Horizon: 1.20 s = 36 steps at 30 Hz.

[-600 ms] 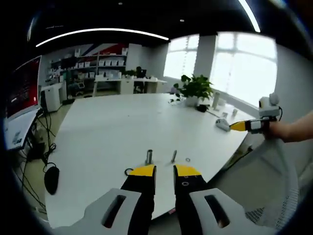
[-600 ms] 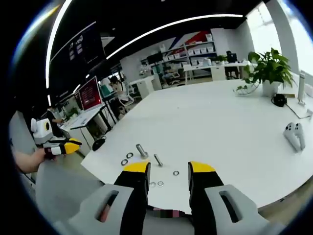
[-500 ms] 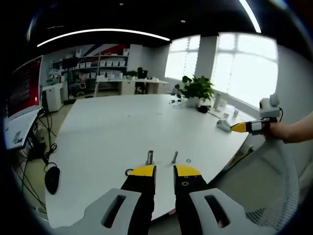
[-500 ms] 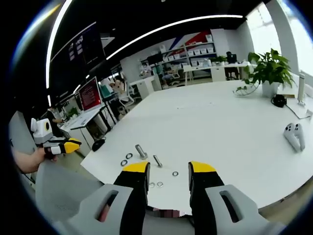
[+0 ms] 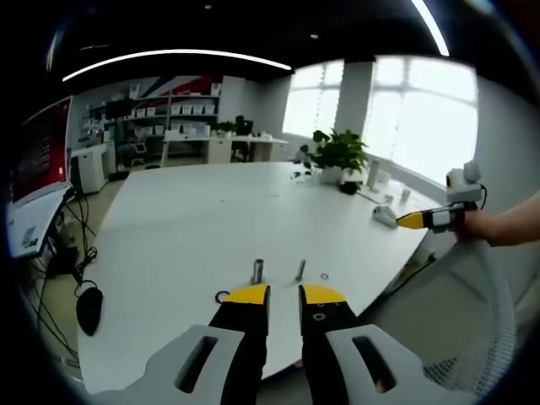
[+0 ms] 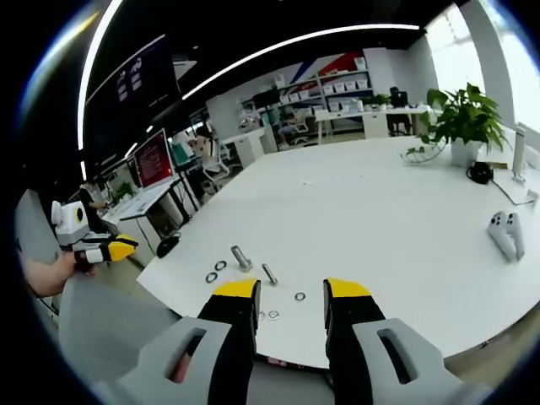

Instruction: Place the washer onto the threaded stud by aligning its center hole with the stud, sliding it down to the base, and recovering from edge contact or off-axis alignment until the washer reaches the visible bottom stop.

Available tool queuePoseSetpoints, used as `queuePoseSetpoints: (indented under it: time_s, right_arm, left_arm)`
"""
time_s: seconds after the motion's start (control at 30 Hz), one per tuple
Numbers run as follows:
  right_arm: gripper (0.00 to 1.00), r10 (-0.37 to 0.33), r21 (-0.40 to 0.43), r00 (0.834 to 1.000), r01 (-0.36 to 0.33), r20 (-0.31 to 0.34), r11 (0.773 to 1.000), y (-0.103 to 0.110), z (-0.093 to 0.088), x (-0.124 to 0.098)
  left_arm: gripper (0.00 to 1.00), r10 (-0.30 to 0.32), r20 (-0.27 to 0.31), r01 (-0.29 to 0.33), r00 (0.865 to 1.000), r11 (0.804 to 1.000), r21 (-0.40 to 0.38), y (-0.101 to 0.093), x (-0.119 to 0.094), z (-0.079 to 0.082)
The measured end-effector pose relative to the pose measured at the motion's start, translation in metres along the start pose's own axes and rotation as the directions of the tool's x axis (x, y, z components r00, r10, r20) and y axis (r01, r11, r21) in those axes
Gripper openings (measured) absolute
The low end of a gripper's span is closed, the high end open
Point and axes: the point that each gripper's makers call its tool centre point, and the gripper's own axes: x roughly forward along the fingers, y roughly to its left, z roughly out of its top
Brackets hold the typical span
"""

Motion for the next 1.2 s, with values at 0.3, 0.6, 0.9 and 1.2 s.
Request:
queuePoseSetpoints:
  time_s: [0.3, 0.6, 0.9, 1.2]
  right_arm:
    - [0.32, -0.001, 0.004, 1.0, 0.001, -0.02, 1.0, 0.0, -0.004, 0.002]
    - [0.32, -0.009, 0.008, 0.999, 0.009, -0.034, 1.0, -0.002, -0.006, 0.002]
    - [0.32, -0.008, 0.006, 0.999, 0.008, -0.043, 1.0, -0.001, -0.009, 0.002]
    - [0.31, -0.007, 0.003, 0.999, 0.007, -0.052, 1.0, -0.001, -0.01, 0.002]
  left_arm:
    - [0.11, -0.012, 0.002, 0.012, 1.0, 1.0, -0.004, -0.002, 0.0, 0.0]
    - [0.11, -0.02, -0.004, 0.02, 1.0, 1.0, -0.013, -0.003, 0.001, -0.002]
    - [0.11, -0.019, 0.001, 0.019, 1.0, 1.0, -0.015, -0.003, 0.0, -0.001]
    - [0.1, -0.021, -0.001, 0.021, 1.0, 1.0, -0.013, -0.004, 0.0, -0.002]
